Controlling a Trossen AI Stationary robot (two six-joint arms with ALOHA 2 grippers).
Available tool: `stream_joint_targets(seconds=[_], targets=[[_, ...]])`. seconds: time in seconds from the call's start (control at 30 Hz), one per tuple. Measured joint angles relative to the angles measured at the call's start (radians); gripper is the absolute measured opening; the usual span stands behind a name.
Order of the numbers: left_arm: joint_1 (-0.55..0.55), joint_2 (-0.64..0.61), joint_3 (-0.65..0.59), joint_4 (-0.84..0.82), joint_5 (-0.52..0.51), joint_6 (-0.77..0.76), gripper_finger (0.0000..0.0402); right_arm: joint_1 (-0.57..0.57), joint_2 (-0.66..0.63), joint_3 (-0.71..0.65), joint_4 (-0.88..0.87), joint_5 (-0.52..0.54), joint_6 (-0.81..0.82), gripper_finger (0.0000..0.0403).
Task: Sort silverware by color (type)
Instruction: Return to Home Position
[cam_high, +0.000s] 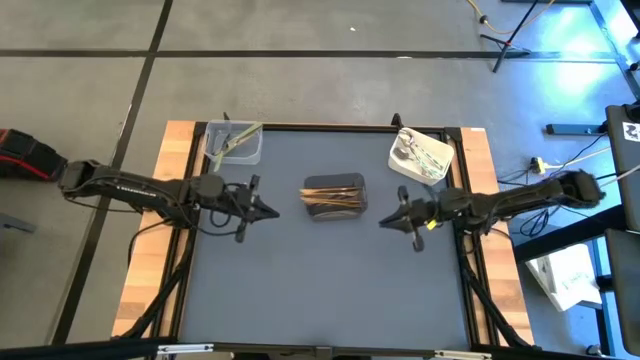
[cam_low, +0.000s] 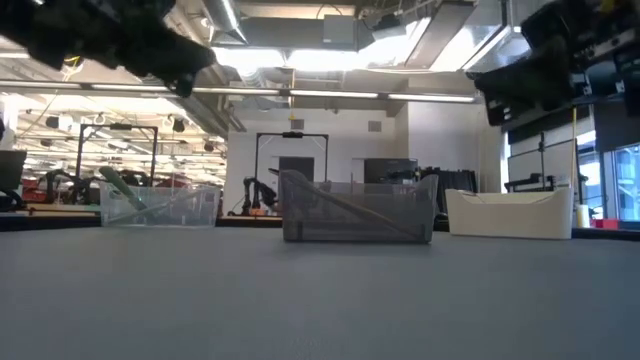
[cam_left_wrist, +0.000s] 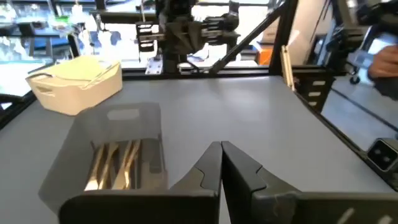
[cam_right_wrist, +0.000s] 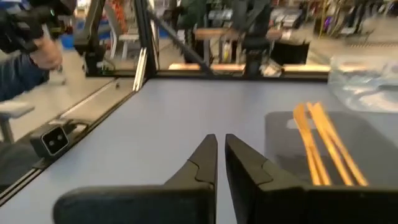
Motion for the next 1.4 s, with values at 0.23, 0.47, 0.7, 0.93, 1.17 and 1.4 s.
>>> stream_joint_targets(seconds=[0.23, 0.47, 0.7, 0.93, 1.17, 1.4], targets=[[0.000, -0.156, -0.109, 0.016, -0.080, -0.026, 0.0005, -0.092, -0.234, -0.126, 0.019, -0.008, 0.024, 0.0015], [-0.002, -0.352, -0.229, 0.015, -0.132, -0.046, 0.0002, -0.100, -0.364, -0.141, -0.076, 0.074, 0.052, 0.0012], [-0.002, -0.558, -0.334, -0.030, -0.157, -0.049, 0.0003, -0.100, -0.386, -0.141, -0.091, 0.078, 0.054, 0.0012], [-0.002, -0.736, -0.334, -0.182, -0.181, 0.003, 0.0004, -0.100, -0.377, -0.141, -0.180, 0.078, 0.053, 0.0012], [-0.003, -0.834, -0.333, -0.274, -0.195, -0.001, 0.0004, -0.100, -0.377, -0.141, -0.280, 0.078, 0.053, 0.0012], [-0.003, -0.815, -0.333, -0.278, -0.176, -0.025, 0.0004, -0.100, -0.377, -0.141, -0.381, 0.078, 0.053, 0.0012]])
